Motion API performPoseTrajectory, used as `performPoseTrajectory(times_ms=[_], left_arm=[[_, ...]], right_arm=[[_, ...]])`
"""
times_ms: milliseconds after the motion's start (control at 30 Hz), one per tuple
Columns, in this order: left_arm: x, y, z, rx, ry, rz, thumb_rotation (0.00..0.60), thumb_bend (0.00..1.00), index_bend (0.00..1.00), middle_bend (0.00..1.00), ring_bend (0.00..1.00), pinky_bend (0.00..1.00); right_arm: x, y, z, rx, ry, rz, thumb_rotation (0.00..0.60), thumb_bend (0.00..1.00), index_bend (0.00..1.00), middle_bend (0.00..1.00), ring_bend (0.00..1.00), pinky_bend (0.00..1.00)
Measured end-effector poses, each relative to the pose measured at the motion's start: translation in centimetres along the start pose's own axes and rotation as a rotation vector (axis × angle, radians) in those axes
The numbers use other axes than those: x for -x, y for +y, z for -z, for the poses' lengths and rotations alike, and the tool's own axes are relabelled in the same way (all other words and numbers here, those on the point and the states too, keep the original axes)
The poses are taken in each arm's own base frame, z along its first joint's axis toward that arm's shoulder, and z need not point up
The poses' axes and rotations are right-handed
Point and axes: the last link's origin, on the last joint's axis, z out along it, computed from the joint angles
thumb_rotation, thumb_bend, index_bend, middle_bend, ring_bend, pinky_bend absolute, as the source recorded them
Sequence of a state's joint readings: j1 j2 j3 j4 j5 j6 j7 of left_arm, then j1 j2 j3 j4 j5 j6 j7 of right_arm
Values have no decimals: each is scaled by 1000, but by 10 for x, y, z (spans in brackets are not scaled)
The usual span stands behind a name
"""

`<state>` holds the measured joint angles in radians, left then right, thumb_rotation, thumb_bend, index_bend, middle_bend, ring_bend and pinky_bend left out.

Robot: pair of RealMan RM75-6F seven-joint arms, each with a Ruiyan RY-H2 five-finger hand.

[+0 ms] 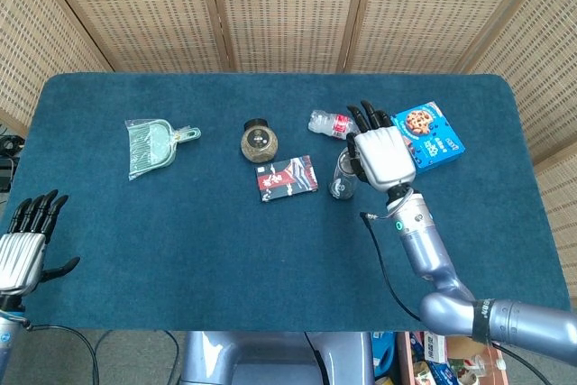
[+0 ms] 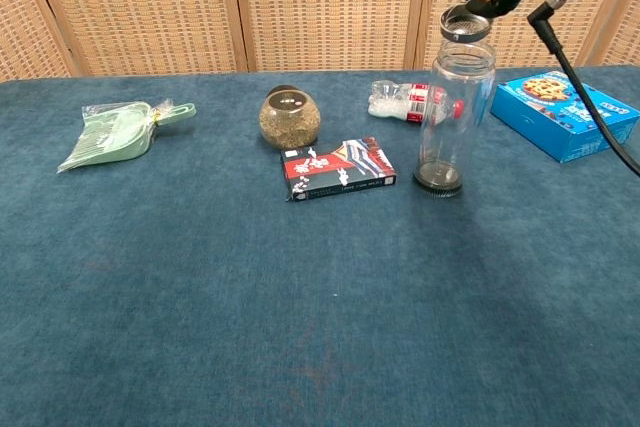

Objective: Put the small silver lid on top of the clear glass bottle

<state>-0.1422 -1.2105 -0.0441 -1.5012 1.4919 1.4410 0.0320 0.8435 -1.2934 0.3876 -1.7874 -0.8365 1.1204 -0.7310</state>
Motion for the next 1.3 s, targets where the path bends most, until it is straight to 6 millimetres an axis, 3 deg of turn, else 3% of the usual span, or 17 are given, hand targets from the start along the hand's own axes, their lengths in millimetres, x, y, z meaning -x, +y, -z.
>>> performPoseTrajectory(times_ms=[667,1300], left_arm=[[3,-1,-5,-14,-10,-9,600,190,0,0,0,0],[4,0,-4,-9,-14,-11,600,190,0,0,0,0]], right_arm=[[15,6,-23,19,-29,-3,600,556,620,165,0,222],[26,9,-20,27,-66,-2,600,556,620,158,0,222]])
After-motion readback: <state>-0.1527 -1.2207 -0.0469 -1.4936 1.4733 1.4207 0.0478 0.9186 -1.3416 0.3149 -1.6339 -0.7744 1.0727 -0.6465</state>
